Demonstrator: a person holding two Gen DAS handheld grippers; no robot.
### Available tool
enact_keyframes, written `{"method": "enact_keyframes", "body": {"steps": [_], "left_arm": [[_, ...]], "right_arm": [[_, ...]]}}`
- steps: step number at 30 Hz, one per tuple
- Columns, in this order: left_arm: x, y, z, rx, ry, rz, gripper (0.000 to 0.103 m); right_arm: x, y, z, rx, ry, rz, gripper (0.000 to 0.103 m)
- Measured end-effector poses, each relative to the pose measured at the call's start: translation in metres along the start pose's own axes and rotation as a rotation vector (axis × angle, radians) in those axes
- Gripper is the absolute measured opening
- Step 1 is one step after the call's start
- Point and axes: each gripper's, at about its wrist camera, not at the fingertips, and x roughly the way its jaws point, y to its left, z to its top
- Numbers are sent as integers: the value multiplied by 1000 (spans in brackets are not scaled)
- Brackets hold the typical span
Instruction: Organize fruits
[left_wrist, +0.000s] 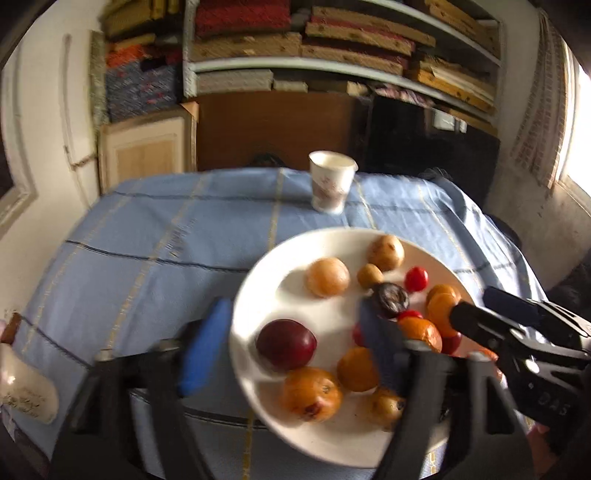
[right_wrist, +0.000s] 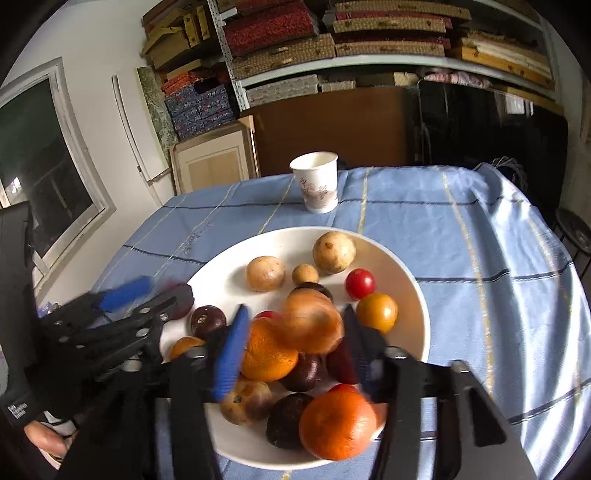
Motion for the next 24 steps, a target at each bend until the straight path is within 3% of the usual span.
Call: {"method": "enact_keyframes", "body": {"steps": [8,14,19,24], "left_arm": [[-84,-3,-10,69,-100,26,96],[-146,-2,-59,66,-111,-6,98],[-165,-5,-106,81,-95,17,98],[-173,-11,-135,116,-93,41,98]], "right_arm": [[-58,14,-8,-64,-28,-14,86],[-110,21,-60,-83,-52,-6,96],[-134,24,-104,-103,-45,4,99],[-138,29,-129,-135,-10,-42,99]]}}
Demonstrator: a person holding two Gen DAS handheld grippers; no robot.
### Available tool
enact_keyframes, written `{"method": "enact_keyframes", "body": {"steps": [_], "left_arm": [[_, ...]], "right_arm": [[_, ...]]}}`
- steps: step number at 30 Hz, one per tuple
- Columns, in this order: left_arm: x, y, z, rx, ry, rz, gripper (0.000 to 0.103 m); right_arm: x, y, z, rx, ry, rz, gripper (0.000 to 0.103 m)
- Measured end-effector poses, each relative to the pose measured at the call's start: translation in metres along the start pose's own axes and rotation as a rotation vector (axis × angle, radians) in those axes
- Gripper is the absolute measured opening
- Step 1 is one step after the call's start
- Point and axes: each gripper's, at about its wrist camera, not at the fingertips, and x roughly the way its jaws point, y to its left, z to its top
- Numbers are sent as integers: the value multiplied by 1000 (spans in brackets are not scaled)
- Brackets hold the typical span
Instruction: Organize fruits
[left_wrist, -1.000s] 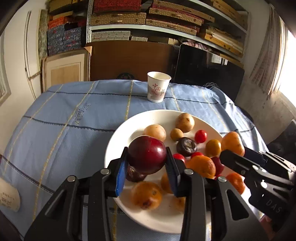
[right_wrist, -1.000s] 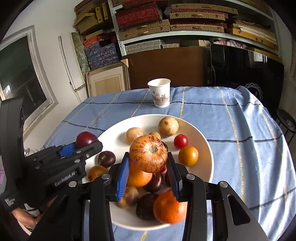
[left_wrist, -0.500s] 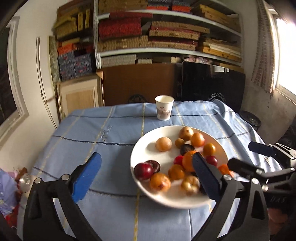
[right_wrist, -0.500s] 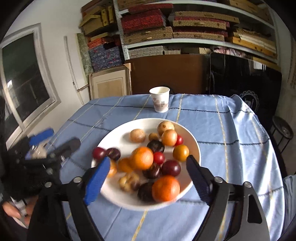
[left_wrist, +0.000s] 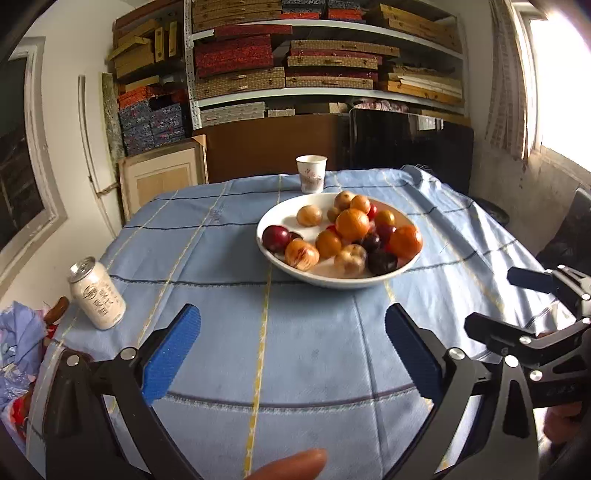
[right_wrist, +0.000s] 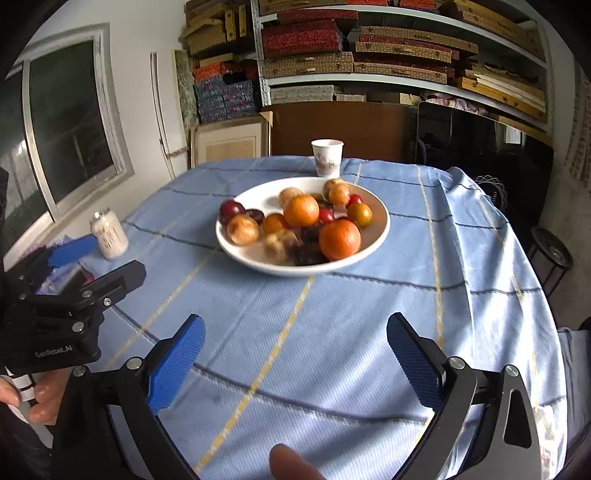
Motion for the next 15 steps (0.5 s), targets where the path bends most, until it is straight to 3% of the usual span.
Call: {"method": "enact_keyframes", "body": {"steps": [15], "left_arm": [[-5,7,-14,-17,-1,41,98]], "right_arm": [[-8,2,-15,-9,-8,-9,99]]}}
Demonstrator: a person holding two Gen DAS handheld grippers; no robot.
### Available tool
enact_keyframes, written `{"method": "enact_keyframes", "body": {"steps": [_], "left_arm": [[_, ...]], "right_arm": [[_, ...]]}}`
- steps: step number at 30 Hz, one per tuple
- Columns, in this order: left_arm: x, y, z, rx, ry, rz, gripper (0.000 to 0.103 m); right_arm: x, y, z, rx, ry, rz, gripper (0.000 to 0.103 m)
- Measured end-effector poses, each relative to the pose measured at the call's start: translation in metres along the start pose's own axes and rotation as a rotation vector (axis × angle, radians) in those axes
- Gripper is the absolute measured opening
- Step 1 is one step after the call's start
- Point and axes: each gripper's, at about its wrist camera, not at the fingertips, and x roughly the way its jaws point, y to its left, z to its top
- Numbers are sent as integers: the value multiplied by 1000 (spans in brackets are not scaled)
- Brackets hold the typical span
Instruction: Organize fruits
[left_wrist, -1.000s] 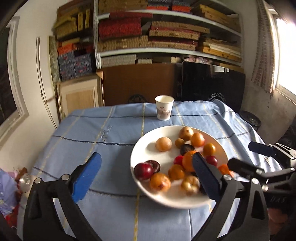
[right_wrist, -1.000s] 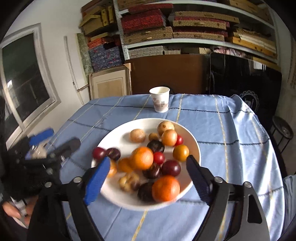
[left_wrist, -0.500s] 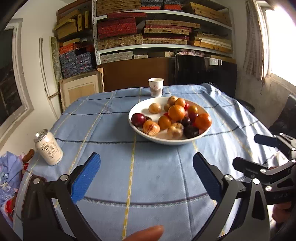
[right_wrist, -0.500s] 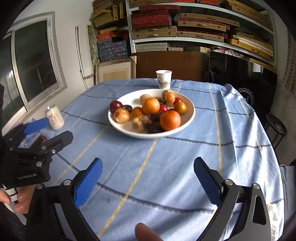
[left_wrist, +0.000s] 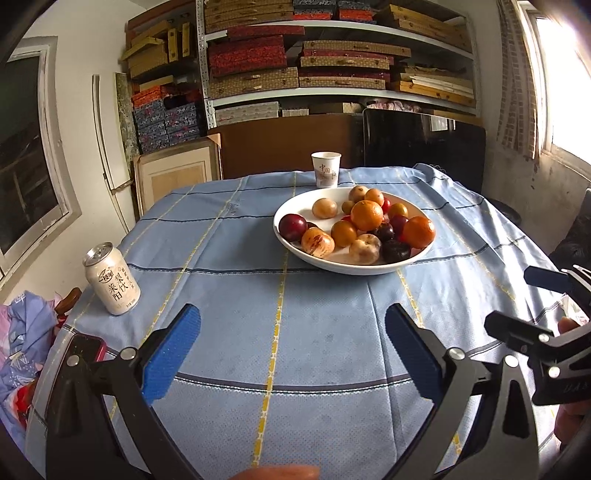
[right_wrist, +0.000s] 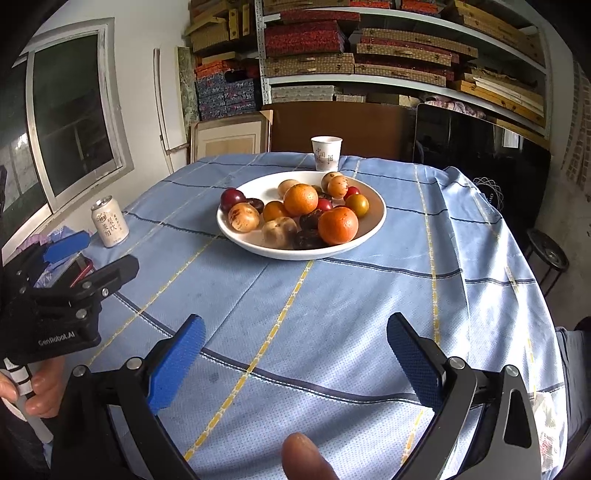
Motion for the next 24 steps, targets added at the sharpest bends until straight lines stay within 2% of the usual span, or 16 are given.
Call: {"method": "enact_keyframes", "body": {"steps": [24], "left_arm": [[4,8,0,-16,18,20,98]], "right_arm": [[-2,2,-1,-12,-2,4,99]]}}
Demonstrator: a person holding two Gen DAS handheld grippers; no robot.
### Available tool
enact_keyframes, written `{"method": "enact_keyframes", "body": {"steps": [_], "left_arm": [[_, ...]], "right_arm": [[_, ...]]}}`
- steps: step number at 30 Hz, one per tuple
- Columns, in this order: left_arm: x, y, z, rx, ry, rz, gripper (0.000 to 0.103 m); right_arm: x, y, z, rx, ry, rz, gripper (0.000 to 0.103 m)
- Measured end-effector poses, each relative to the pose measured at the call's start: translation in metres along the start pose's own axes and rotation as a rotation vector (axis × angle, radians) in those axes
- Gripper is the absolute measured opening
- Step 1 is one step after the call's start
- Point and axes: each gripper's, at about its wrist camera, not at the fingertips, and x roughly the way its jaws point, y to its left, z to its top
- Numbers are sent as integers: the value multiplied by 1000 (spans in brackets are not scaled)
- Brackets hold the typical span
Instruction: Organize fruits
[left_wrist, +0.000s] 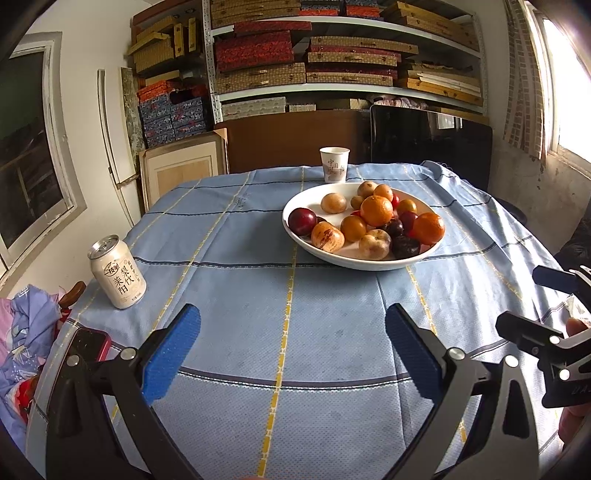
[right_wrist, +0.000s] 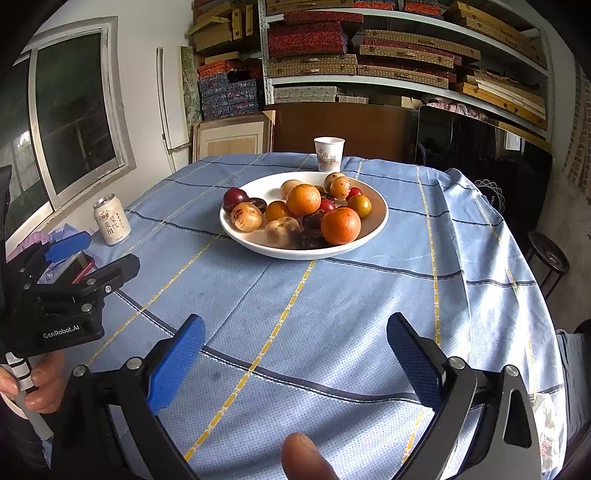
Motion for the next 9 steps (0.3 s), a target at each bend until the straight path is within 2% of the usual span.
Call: {"method": "enact_keyframes", "body": {"steps": [9], "left_arm": [[0,0,0,-2,3,-4,98]], "right_arm": [[0,0,0,-2,-1,0,99]]}}
